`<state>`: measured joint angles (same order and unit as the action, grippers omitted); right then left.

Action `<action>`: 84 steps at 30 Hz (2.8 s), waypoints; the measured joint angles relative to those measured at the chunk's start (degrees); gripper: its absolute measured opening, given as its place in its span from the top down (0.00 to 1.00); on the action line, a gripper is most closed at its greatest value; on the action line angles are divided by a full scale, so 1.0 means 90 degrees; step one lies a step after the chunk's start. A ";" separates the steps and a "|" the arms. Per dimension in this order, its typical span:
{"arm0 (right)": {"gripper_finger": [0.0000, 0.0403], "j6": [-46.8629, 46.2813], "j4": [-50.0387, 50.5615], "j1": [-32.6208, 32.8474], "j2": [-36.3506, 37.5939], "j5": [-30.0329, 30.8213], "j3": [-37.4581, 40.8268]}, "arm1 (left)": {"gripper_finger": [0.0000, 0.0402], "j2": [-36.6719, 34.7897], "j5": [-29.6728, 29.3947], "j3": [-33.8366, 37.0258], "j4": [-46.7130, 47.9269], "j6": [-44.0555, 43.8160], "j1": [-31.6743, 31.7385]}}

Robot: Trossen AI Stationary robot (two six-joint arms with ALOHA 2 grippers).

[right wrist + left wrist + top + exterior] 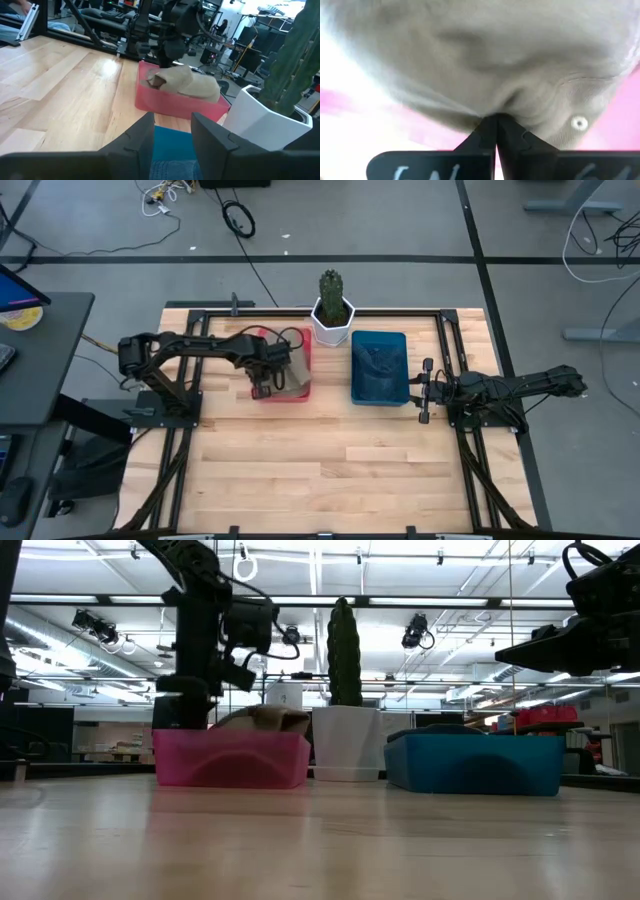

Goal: Pick & Place hat
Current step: Put the brown cap into the red bin

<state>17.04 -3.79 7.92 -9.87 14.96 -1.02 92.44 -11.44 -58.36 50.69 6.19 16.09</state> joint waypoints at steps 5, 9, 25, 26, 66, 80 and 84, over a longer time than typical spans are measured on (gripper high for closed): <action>0.67 0.0001 0.0000 -0.0002 0.0000 0.0000 0.0000 | 0.99 0.0000 -0.0401 -0.0715 0.0557 -0.0116 -0.0145; 0.67 0.0001 0.0000 -0.0001 0.0000 0.0000 0.0001 | 0.99 0.0000 -0.0517 -0.1297 0.0594 -0.0116 -0.0312; 0.67 0.0000 -0.0002 -0.0001 0.0000 -0.0001 0.0000 | 0.99 0.0413 -0.0039 -0.1604 -0.1845 0.0389 -0.0536; 0.67 0.0001 0.0001 -0.0001 0.0000 0.0000 0.0000 | 0.99 0.0505 -0.0039 -0.1604 -0.1828 0.0389 -0.0533; 0.67 0.0002 -0.0005 0.0000 -0.0002 0.0000 0.0000 | 0.99 0.0585 -0.0262 -0.1594 -0.0882 -0.0063 -0.0540; 0.67 0.0000 -0.0002 -0.0002 -0.0002 0.0000 0.0000 | 0.99 0.0560 -0.1003 -0.1585 -0.0128 -0.0574 0.0372; 0.67 0.0002 -0.0003 -0.0001 -0.0002 0.0000 0.0000 | 0.99 0.1092 -0.0569 -0.1585 -0.0288 -0.0619 0.0553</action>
<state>17.06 -3.82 7.91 -9.89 14.96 -1.02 102.27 -16.55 -72.62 48.10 0.63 21.07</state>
